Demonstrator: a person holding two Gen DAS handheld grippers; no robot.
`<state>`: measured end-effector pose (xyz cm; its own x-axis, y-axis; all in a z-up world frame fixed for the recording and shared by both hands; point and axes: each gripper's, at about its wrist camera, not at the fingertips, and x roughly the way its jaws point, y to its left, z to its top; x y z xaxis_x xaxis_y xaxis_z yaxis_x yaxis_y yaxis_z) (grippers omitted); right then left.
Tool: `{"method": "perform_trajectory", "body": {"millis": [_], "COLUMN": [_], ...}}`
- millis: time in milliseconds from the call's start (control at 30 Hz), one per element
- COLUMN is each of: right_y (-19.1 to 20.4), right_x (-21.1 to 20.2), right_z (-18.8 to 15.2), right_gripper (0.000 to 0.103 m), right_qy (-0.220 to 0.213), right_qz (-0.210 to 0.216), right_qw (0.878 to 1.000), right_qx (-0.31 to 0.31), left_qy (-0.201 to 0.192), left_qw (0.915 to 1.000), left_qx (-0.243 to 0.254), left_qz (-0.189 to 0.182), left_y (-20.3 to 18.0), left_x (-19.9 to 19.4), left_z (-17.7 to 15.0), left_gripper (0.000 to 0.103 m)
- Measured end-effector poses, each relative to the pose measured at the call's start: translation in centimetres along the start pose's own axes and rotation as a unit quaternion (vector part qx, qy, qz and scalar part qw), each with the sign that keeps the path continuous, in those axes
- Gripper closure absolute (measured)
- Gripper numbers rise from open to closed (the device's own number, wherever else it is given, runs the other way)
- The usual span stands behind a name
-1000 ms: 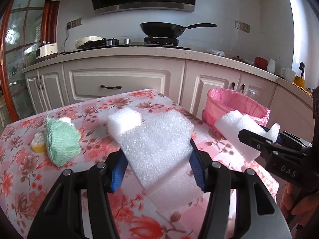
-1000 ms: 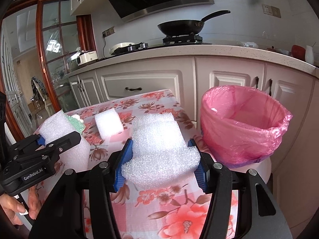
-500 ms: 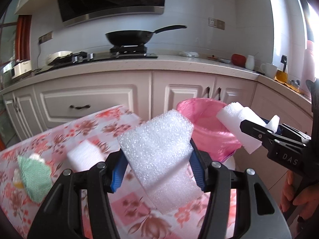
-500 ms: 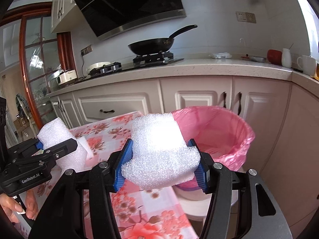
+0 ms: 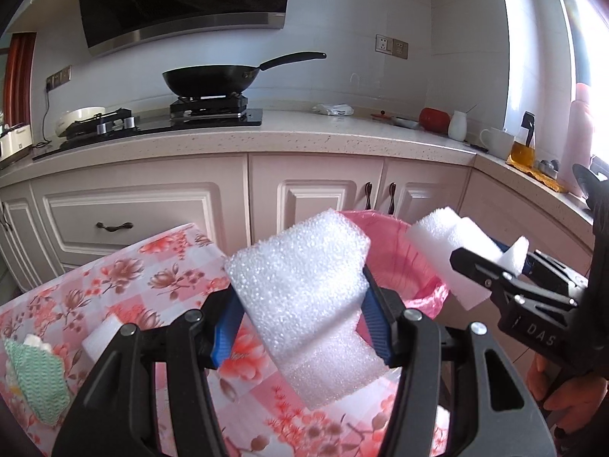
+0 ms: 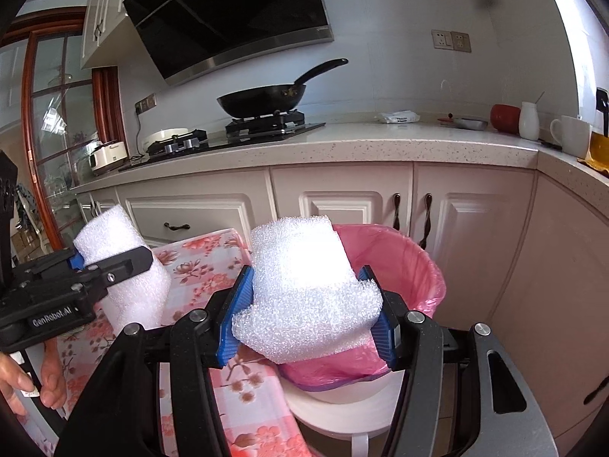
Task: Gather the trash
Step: 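Carry both white foam sheets over the pink bin, then open both tools to drop the foam sheets into the bin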
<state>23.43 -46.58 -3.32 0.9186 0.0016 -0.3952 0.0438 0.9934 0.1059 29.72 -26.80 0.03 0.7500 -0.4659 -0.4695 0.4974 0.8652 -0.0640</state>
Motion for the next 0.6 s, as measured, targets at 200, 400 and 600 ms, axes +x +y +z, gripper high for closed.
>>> {"method": "perform_trajectory", "body": {"millis": [200, 400, 600], "right_y": [-2.1, -4.6, -6.5], "right_x": [2.3, 5.0, 7.6], "right_z": [0.8, 2.6, 3.2], "right_gripper": [0.049, 0.049, 0.049], "right_qy": [0.015, 0.021, 0.031], "right_qz": [-0.015, -0.026, -0.042], "right_qw": [1.0, 0.999, 0.998], "right_qx": [0.009, 0.021, 0.028], "left_qy": [0.002, 0.002, 0.021], "left_qw": [0.9997, 0.9992, 0.9984], "left_qx": [0.014, 0.002, 0.001], "left_qz": [-0.018, -0.039, -0.052], "left_y": [-1.0, -1.2, -2.1], "left_x": [2.5, 5.8, 10.3], "left_z": [1.8, 3.9, 4.7], "left_gripper": [0.048, 0.048, 0.048]}}
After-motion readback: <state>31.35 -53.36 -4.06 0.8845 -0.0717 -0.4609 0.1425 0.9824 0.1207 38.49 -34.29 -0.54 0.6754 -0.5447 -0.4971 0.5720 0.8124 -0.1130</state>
